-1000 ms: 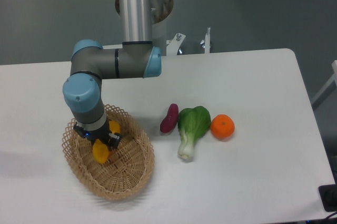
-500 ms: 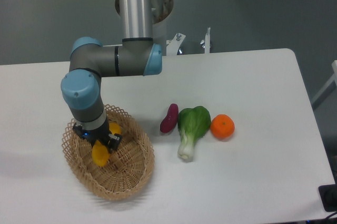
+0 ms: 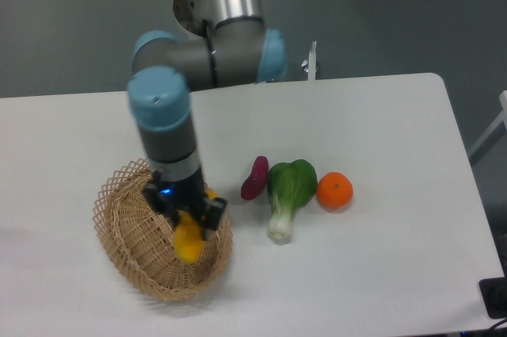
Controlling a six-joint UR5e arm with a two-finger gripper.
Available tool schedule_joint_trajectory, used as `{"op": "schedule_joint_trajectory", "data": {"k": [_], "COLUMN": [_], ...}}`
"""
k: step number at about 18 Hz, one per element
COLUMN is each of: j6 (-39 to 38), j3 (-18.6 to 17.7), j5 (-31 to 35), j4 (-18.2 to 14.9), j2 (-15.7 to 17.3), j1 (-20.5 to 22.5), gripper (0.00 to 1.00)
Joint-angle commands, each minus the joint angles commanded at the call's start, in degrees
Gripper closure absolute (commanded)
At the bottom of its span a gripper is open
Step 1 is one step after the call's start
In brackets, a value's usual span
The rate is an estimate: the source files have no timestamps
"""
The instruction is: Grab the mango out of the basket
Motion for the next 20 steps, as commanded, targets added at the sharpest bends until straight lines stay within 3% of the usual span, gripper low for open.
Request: {"op": "schedule_joint_trajectory", "data": {"k": [4,5,11,14,20], "j6": [6.32,13.47,21.09,25.84,26.29], "j3": [1.68,1.59,0.71,0.71,1.41], "j5": [-1.23,-2.02,-3.17,-3.17,-3.08], "j4": [0.00,0.00,-0.96,-3.34,-3.25], "j2": [0.17,0.70,0.70,0.88,0.53], "j1": [5.45,9.73,15.56,17.67,18.30], "gripper": [0.51,0.51,0.52,0.52,0.52]}}
